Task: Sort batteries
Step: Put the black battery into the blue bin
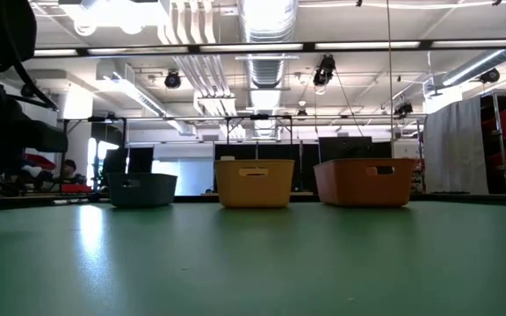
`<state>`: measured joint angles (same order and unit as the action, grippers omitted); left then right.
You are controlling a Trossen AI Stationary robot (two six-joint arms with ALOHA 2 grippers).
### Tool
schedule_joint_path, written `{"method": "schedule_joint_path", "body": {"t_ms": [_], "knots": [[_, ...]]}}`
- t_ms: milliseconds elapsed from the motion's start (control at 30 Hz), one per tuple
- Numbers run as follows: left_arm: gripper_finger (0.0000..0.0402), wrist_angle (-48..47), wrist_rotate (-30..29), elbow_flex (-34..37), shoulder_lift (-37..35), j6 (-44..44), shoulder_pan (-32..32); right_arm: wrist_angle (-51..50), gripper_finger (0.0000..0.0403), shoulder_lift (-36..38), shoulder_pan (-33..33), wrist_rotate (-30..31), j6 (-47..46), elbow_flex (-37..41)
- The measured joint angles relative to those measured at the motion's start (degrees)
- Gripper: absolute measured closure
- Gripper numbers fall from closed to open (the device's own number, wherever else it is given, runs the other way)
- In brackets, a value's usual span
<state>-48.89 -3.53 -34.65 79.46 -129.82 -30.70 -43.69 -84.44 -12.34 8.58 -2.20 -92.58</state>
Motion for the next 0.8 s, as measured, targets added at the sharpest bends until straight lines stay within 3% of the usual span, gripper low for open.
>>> {"method": "schedule_joint_path", "body": {"t_ms": [167, 433, 600, 800], "knots": [[0.0267, -0.14, -0.46, 0.19, 0.44, 0.98, 0.11, 0.01, 0.0390, 0.00, 0.02, 0.00, 1.72, 0.00], [0.0387, 0.60, -1.73, -0.03, 1.84, 2.40, 0.13, -3.89, 0.0390, 2.14, 0.00, -1.54, 4.60, -3.04], [0.0381, -1.75, -2.69, -3.00, 2.13, 2.77, 0.34, -8.45, 0.0390, 3.93, 0.06, -1.01, 6.36, -8.82], [0.0390, -2.27, -10.92, -10.01, -0.17, 9.80, 3.75, -9.43, 0.0390, 6.53, 0.68, -0.87, 12.55, -14.85]]}}
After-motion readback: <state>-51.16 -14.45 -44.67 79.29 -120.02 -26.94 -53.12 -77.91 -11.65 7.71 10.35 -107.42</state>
